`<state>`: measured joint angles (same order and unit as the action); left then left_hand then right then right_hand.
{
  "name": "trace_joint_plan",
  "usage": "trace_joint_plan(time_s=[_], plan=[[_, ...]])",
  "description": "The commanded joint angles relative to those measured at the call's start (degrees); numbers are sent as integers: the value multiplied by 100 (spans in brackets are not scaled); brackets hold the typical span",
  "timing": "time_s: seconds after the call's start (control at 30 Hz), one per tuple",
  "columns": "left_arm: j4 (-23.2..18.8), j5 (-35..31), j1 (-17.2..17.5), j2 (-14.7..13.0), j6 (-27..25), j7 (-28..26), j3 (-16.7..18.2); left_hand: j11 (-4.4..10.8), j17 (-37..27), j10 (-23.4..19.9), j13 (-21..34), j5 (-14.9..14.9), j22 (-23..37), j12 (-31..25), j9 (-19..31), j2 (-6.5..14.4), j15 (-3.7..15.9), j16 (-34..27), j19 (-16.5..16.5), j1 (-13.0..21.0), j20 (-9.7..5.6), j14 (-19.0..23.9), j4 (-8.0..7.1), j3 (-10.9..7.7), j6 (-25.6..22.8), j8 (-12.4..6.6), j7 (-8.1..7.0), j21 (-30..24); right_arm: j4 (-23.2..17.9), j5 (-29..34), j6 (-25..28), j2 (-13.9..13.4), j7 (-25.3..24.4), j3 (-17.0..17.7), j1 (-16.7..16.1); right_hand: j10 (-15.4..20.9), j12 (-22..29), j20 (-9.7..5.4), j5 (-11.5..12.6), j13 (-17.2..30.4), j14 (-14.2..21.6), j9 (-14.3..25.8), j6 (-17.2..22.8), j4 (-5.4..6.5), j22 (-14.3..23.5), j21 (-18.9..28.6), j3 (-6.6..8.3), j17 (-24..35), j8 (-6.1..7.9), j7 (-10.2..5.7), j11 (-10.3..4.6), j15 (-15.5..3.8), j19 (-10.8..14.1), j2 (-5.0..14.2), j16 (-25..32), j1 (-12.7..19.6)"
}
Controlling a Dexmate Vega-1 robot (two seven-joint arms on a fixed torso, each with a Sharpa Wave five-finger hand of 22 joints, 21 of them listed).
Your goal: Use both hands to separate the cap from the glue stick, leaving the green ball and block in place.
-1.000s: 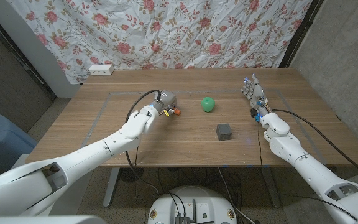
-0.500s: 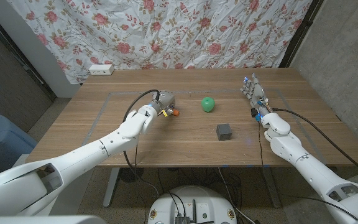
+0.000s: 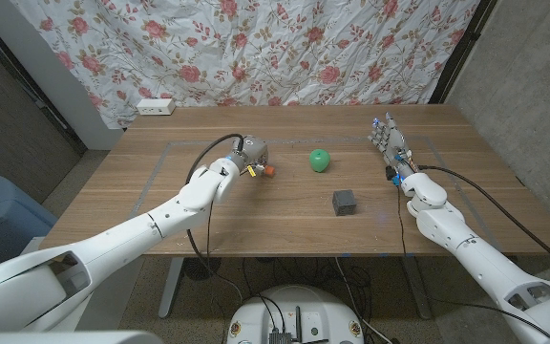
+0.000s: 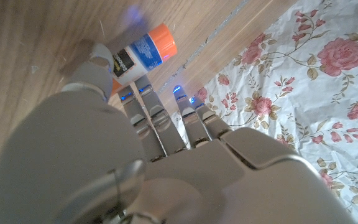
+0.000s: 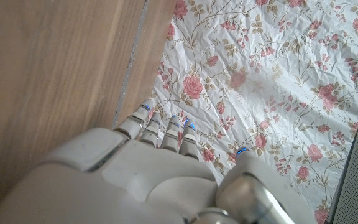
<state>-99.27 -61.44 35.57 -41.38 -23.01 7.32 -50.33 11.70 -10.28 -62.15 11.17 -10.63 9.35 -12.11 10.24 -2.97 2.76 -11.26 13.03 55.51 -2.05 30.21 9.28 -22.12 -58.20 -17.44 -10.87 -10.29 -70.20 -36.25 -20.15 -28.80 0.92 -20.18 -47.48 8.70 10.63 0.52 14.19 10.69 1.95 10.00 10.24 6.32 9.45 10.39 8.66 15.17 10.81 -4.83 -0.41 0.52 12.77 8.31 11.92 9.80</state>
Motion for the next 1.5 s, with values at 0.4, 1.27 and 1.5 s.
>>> trace_joint_plan(time_s=[0.4,1.27,1.5], plan=[[-419,273,138,-106,5,157,421,129,-5,-206,3,-16,16,-34,52,99,905,-27,-2,6,-143,57,-3,81,-333,39,-111,-16,-311,213,253,-250,59,-136,-1,30,50,40,29,13,-3,9,29,2,17,37,54,-10,4,-4,-23,9,8,-19,26,14],[-575,1046,257,92,-77,-283,740,127,-4,-245,1,-17,14,-6,43,154,888,-13,-47,-32,-177,58,-17,150,-374,118,-115,-13,-695,1210,-25,-568,-149,-393,138,65,60,-59,29,12,11,8,78,-70,15,32,112,-48,8,-29,-38,-161,-5,-69,26,60],[-608,1168,252,144,-112,-454,737,128,0,-255,1,-17,13,0,40,153,884,-6,-45,-38,-176,52,-13,168,-381,139,-118,-16,-814,1492,-121,-682,-229,-420,124,150,86,-84,26,9,30,6,42,-111,13,27,132,-72,-9,-22,-108,-186,-18,-98,25,91]])
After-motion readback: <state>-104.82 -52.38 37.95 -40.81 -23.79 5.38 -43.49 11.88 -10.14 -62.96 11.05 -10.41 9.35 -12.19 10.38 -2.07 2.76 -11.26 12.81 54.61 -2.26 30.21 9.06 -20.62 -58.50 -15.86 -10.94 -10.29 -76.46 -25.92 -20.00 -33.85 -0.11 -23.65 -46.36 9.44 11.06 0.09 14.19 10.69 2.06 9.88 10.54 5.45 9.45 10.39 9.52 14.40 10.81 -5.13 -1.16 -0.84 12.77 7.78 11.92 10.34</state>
